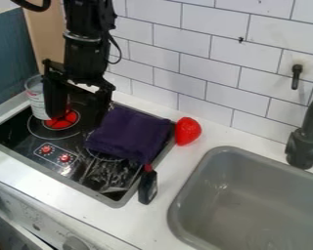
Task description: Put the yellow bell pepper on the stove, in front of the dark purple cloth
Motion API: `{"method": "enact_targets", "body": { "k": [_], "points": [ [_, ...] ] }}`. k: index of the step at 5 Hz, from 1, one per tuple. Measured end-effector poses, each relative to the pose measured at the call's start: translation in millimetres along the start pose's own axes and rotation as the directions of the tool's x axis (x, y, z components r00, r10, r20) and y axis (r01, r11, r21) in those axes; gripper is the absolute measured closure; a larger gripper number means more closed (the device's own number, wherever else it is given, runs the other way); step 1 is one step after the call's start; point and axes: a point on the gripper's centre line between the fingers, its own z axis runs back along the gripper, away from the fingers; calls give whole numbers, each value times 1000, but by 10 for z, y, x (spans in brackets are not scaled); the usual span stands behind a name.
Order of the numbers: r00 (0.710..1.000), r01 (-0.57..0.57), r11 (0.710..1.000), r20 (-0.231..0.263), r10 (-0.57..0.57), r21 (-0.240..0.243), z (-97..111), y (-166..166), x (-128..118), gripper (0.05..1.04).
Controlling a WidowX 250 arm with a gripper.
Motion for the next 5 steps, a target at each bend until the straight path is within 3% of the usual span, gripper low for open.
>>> {"method": "enact_targets", "body": {
  "k": [1,2,3,4,5],
  "points": [
    [1000,4,1000,-30,-4,-5,-78,-15,-11,83],
    [998,64,998,-16,-64,-18,-7,190,-147,83],
    [999,32,998,19,-31,-51,79,701,-425,83],
    [999,-32,999,13,32,-44,85,908,-580,83],
    [994,-105,994,-26,104,-17,25,1187,-725,83]
  ]
}}
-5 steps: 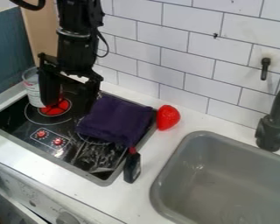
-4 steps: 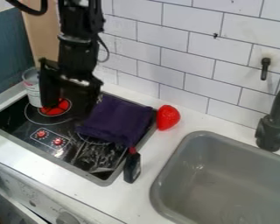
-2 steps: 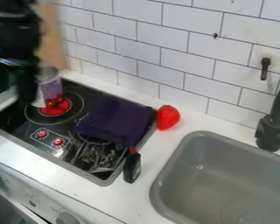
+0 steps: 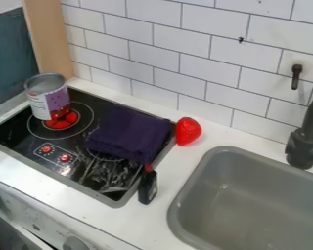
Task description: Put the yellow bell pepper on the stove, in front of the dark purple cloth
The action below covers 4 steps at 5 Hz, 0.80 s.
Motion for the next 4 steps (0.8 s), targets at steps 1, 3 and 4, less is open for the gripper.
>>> {"method": "enact_targets", "body": {
  "k": [1,3,4],
  "points": [
    [997,-11,1000,-80,12,17,-130,113,44,83],
    [996,13,998,-88,-8,57,-318,239,232,83],
    [994,6,999,-107,0,48,-366,269,310,83]
  ]
}}
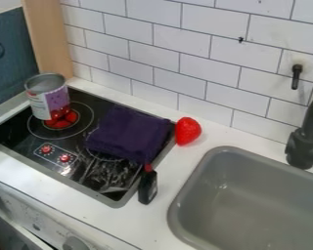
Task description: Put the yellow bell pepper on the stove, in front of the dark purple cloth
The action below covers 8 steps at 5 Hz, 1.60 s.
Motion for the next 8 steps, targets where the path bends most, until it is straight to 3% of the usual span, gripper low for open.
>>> {"method": "enact_targets", "body": {
  "k": [2,6,7,8],
  "points": [
    [998,-35,998,-52,32,-44,-135,146,17,83],
    [994,-71,992,-96,61,-102,-221,237,-69,83],
    [992,-75,991,-108,63,-108,-234,230,-72,147],
    [992,-86,990,-104,75,-111,-215,285,-87,424]
  ]
}}
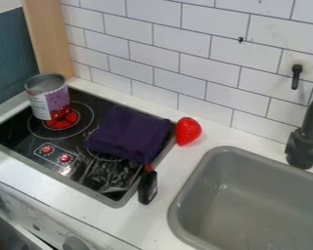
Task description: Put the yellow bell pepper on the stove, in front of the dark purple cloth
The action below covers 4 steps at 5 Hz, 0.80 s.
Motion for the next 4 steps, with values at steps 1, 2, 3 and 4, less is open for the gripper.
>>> {"method": "enact_targets", "body": {
  "k": [1,2,3,4],
  "points": [
    [1000,-15,1000,-12,15,-18,-24,79,-6,691],
    [1000,-16,1000,-25,15,-27,-25,86,11,899],
    [1000,-16,999,-26,15,-32,-29,76,10,982],
    [1000,-11,999,-19,10,-42,-27,56,24,991]
  ]
}}
